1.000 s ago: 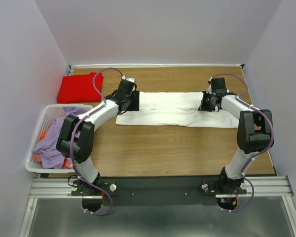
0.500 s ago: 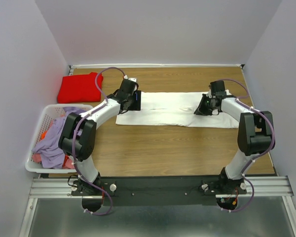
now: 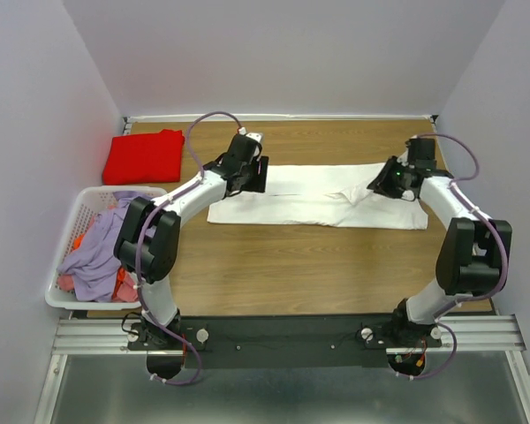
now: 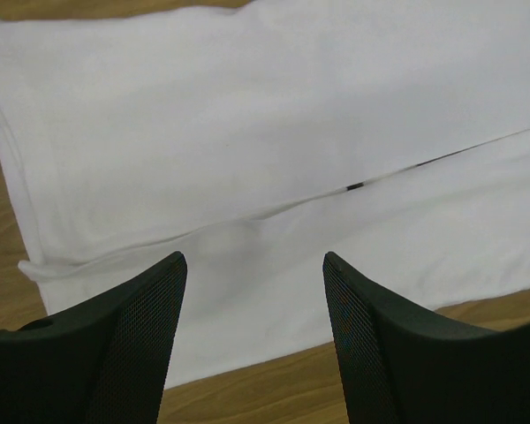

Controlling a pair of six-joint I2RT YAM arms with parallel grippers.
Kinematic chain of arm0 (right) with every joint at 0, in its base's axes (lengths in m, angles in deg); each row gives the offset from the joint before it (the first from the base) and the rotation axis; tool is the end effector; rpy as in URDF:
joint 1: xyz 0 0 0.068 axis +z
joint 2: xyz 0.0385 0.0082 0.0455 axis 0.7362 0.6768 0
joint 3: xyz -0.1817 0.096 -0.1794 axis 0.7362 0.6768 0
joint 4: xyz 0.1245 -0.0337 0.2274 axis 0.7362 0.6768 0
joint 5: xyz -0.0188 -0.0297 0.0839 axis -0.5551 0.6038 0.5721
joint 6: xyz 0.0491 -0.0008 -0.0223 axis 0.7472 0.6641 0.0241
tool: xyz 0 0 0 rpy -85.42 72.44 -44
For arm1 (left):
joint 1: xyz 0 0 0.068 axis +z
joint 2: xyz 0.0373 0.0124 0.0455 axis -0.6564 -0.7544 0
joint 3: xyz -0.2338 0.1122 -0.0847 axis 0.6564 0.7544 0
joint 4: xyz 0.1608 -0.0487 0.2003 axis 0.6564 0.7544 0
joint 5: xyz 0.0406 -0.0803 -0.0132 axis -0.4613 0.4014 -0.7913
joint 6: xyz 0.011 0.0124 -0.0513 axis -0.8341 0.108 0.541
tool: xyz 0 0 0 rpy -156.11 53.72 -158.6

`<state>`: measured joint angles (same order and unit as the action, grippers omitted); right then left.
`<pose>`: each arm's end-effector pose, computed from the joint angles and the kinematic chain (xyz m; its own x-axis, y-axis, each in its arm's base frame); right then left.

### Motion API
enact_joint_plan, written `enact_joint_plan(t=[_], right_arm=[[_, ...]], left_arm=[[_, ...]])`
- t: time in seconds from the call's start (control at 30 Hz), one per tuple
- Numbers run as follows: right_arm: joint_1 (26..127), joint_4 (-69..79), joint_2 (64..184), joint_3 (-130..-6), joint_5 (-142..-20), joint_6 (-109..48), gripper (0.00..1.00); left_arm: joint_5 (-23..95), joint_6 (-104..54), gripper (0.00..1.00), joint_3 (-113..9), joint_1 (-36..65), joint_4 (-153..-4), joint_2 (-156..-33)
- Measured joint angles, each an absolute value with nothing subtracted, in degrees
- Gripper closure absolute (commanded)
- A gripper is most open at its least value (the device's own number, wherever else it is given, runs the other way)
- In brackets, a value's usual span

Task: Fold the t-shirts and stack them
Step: Fold the tshirt

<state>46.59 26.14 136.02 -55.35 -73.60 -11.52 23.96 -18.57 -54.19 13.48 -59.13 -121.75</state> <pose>0.3442 0.0041 0.2212 -0.7681 0.4360 -0.4691 0.2158 0.8658 0.4514 0.3549 -0.1826 0.2265 -0.7371 0.0407 -0.6746 0.2053 0.9645 -0.1661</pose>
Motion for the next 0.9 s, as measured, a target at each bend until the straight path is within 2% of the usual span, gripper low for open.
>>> enact_joint_plan(t=[0.1, 0.3, 0.57, 0.7, 0.87, 0.9], right_arm=[[40.5, 25.6, 134.8, -55.3, -73.1, -11.0, 0.68], [29.1, 19.4, 134.9, -52.2, -68.5, -4.5, 0.66], [28.3, 12.8, 138.7, -50.1, -66.2, -0.5, 0.64], [28.3, 11.3, 140.8, -49.8, -66.0, -0.6, 0.64], [28.3, 9.0, 142.1, -49.8, -65.1, -0.8, 0.66], [28.3, 8.8, 142.3, -49.8, -65.1, -0.8, 0.66]], left_arm=[[24.7, -19.2, 0.28, -58.2, 11.7, -59.0, -123.2], [27.3, -20.6, 0.28, -67.6, 7.7, -61.1, -128.4], [33.1, -24.3, 0.3, -75.9, 0.9, -68.3, -136.8], [34.8, -25.8, 0.37, -77.0, -2.7, -73.0, -140.5], [36.9, -27.4, 0.53, -80.2, -6.0, -77.4, -146.1], [37.3, -27.6, 0.53, -80.6, -6.3, -77.9, -146.8]])
